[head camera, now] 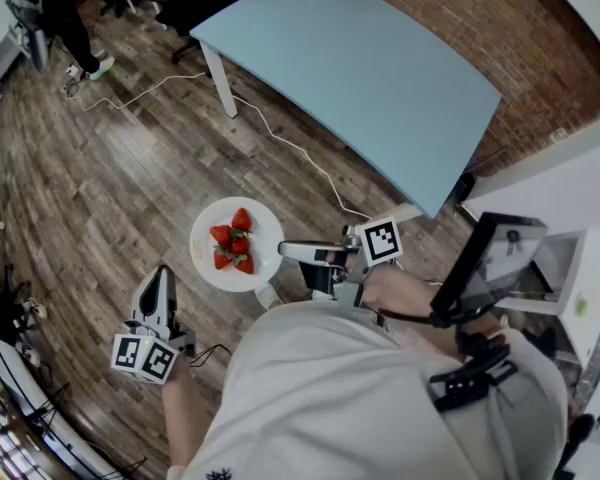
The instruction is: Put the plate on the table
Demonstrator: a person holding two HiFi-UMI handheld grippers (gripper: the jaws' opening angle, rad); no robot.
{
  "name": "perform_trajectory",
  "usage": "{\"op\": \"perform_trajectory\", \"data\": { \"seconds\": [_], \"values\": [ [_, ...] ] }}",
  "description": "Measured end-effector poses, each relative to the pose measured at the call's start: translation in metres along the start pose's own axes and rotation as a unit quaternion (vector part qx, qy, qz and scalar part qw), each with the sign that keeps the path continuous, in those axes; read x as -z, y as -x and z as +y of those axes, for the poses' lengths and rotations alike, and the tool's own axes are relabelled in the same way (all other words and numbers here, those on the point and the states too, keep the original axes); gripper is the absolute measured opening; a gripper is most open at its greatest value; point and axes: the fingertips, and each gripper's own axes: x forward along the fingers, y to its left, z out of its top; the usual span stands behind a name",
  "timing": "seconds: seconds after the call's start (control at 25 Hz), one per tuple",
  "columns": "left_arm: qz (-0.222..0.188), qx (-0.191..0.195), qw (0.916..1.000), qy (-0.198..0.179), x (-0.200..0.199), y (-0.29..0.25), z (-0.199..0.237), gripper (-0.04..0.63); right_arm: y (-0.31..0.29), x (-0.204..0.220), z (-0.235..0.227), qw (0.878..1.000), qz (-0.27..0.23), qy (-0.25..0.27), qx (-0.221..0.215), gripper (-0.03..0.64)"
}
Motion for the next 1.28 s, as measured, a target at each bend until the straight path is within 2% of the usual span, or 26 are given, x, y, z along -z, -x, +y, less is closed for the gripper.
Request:
{"op": "perform_trajectory", "data": {
  "seconds": [0.12, 0.32, 0.72, 0.84, 0.96, 1.28],
  "values": [
    [-0.002, 0.001, 0.9999, -0.013, 0.0, -0.013, -0.025, 0.003, 0.026, -0.002, 0.001, 1.0, 0.0, 0.003, 0.003, 0.016],
    [0.009, 0.011, 0.9995, -0.027, 0.02, -0.032, -0.093, 0.003, 0.091, -0.002, 0.008, 1.0, -0.004, 0.001, 0.006, 0.017],
    [0.023, 0.01, 0.9992, -0.03, 0.041, -0.058, -0.137, 0.003, 0.142, -0.026, 0.007, 1.0, -0.014, -0.002, 0.014, 0.015],
    [0.045, 0.02, 0.9972, -0.056, 0.047, -0.07, -0.141, 0.003, 0.146, -0.036, 0.001, 0.999, -0.027, -0.004, 0.02, 0.015],
    [0.065, 0.044, 0.9922, -0.097, 0.043, -0.092, -0.135, 0.003, 0.138, -0.057, -0.008, 0.999, -0.043, 0.005, 0.028, 0.015],
    [0.077, 0.11, 0.9762, -0.17, -0.003, -0.163, -0.076, 0.003, 0.077, -0.135, -0.027, 0.993, -0.105, 0.026, 0.042, 0.015]
  ]
}}
